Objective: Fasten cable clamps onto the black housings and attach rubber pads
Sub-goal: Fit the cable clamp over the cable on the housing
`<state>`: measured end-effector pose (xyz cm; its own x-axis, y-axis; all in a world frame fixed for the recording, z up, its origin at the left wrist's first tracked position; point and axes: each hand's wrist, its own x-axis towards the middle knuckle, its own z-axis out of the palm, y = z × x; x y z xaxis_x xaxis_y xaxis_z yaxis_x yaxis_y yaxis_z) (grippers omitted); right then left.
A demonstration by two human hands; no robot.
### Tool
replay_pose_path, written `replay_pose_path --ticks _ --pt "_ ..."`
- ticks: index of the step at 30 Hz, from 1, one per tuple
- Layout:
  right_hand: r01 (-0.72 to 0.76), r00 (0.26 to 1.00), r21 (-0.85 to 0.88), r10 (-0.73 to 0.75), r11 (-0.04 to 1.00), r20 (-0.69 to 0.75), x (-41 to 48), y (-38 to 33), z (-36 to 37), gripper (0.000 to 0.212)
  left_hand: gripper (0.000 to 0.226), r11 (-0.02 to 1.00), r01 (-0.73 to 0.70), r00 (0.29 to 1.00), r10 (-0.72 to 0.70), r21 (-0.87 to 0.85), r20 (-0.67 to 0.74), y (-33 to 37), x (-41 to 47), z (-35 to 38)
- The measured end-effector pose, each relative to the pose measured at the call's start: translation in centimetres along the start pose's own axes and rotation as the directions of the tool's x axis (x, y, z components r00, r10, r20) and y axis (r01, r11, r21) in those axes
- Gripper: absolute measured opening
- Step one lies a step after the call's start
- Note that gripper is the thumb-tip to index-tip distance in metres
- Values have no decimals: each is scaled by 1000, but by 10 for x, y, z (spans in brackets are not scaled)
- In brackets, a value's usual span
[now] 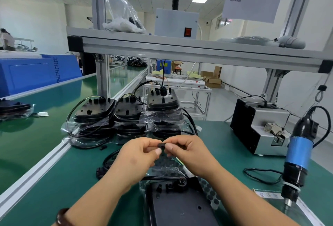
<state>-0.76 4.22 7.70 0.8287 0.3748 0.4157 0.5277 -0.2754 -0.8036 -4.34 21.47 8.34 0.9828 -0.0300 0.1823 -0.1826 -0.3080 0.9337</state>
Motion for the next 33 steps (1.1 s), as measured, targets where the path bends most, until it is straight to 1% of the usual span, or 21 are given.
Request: replay_pose_path --ticks 2,3,4,6,8,10,12,14,16,18,19,20,21,23,25,28,30,33 --pt "-30 1000 32 31 999 -6 0 -2 1 25 14 978 -94 993 106 189 -57 -1 -1 -1" --pt "-42 999 45 42 998 -7 -1 -4 1 23 14 958 -123 987 145 261 -67 -1 -2 0" --pt "-54 998 60 55 997 -11 -1 -5 2 21 16 945 -135 984 163 297 -70 -1 -2 0" --pt "-71 997 116 75 991 -26 -1 -6 3 21 19 948 -124 986 150 291 -68 -1 -1 2" --pt "-99 994 235 106 967 -19 -2 -7 6 16 20 962 -99 991 118 255 -60 -2 -1 3" --pt "-126 992 351 127 928 19 -4 -6 8 11 21 979 -74 994 88 190 -62 -4 -2 4" --pt "-140 989 394 143 908 23 -4 -6 8 12 20 986 -64 997 72 156 -42 -5 -3 5" --pt "-185 981 415 195 891 19 -3 -9 6 16 18 981 -70 998 67 183 22 -7 -4 2" --pt "-252 966 394 251 884 55 -3 -15 1 17 20 975 -71 987 38 210 157 -8 -4 -5" --pt "-305 952 333 277 892 129 -5 -20 -2 19 29 972 -89 942 12 216 335 -8 -6 -14" --pt "-324 944 299 286 897 165 -6 -21 -2 20 28 972 -99 921 8 215 389 -8 -7 -15" --pt "-342 936 271 298 900 189 -8 -22 0 19 24 970 -111 914 13 218 405 -9 -8 -15" --pt "-357 929 255 314 898 196 -9 -22 3 19 21 964 -122 919 20 237 393 -11 -8 -14" --pt "-391 918 251 357 886 171 -9 -21 7 19 24 942 -140 942 32 304 335 -13 -7 -9" --pt "-423 906 278 400 862 139 -8 -20 9 17 24 940 -124 955 26 319 296 -14 -7 -8" --pt "-466 885 302 439 832 154 -7 -19 4 15 17 948 -86 948 -17 307 319 -13 -8 -10" --pt "-486 874 252 458 837 162 -5 -18 -1 14 13 945 -71 947 -37 319 320 -14 -8 -11" --pt "-495 866 74 486 865 117 -3 -11 -10 13 9 944 -62 956 -37 325 291 -17 -6 -10"
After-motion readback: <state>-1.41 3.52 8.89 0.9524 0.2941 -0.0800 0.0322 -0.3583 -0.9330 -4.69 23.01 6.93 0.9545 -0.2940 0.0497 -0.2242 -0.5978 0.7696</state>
